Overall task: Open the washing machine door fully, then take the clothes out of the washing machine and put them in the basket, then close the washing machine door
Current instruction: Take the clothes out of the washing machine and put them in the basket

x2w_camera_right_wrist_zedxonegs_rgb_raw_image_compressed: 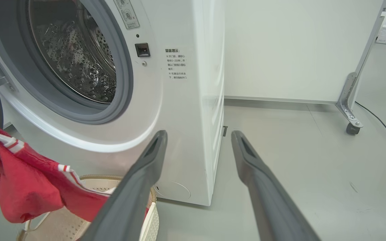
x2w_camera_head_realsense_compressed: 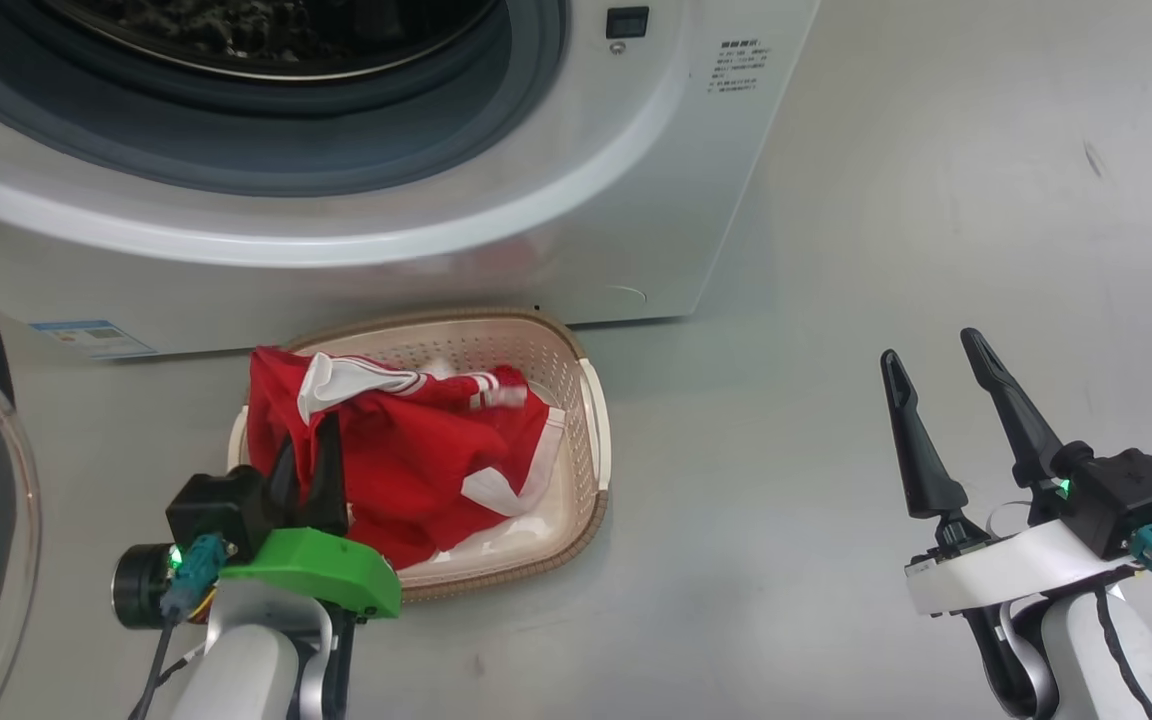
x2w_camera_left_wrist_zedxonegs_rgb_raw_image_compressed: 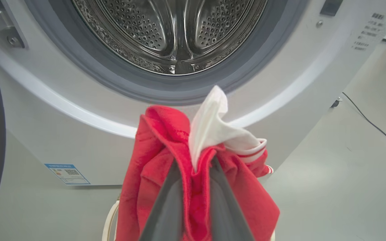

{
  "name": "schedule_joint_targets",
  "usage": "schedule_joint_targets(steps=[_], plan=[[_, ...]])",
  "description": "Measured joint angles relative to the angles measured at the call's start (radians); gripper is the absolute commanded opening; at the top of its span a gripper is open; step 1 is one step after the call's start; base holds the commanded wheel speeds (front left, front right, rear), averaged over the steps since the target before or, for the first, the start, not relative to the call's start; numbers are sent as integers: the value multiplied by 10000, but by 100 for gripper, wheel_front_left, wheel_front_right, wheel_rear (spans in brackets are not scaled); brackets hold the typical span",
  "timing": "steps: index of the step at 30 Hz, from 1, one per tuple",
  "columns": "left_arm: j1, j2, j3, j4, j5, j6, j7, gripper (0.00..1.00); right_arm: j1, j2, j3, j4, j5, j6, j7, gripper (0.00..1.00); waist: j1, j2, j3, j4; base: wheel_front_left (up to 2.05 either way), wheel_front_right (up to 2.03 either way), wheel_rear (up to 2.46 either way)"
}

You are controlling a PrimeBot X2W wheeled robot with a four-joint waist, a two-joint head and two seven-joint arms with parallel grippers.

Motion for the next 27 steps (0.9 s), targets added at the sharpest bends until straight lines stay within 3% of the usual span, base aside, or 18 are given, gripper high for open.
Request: schedule_joint_targets(steps=[27], plan=[[-3524, -38, -178, 5718, -1342, 0, 727, 0, -1198, -353, 545, -717, 387, 0, 0, 100, 1, 0, 2640, -1125, 0, 0, 0]])
